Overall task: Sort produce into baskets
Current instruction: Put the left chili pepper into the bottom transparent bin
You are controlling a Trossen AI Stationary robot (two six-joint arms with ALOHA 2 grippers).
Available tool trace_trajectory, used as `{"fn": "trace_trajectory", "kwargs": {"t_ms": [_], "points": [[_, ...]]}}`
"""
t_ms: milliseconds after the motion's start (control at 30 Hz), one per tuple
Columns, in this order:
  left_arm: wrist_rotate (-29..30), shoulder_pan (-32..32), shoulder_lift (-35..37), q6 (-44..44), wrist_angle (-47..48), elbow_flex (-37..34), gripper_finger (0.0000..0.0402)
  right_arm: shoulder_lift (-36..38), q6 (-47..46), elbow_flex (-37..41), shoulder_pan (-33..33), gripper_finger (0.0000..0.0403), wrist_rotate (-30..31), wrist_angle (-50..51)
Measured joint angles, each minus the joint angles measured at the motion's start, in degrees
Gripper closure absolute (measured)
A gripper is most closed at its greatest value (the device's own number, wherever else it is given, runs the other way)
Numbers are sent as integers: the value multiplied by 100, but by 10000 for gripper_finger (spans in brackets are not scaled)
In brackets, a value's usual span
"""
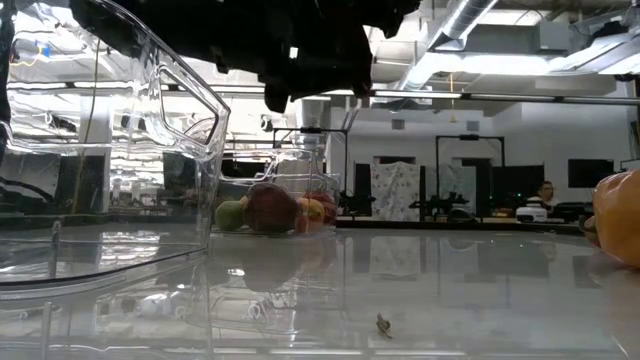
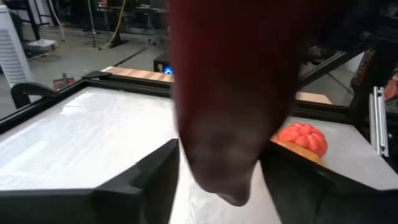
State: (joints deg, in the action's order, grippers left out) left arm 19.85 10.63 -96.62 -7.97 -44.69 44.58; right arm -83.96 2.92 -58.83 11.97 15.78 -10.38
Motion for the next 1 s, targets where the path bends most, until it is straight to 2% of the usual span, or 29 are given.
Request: {"fn": "trace_trajectory", "kwargs": {"t_ms": [167, 267, 567, 767, 867, 1000], "points": [[-8, 4, 0, 7, 2, -2, 270, 2, -102, 0, -2, 226, -5, 7], [1, 2, 0, 14, 4, -2, 292, 2, -181, 0, -2, 220, -21, 7], [39, -2, 139, -15, 156, -9, 291, 166, -315, 4, 47, 135, -45, 371], [-62, 54, 852, -20, 1184, -10, 291, 784, -448, -2, 272, 107, 116, 1162], [-625, 187, 1413, -66, 2122, -10, 291, 1046, -694, -2, 483, 106, 285, 1948], [-1948, 387, 2215, -673, 3726, -9, 290, 1177, -1185, 162, 790, 106, 515, 2668]]}}
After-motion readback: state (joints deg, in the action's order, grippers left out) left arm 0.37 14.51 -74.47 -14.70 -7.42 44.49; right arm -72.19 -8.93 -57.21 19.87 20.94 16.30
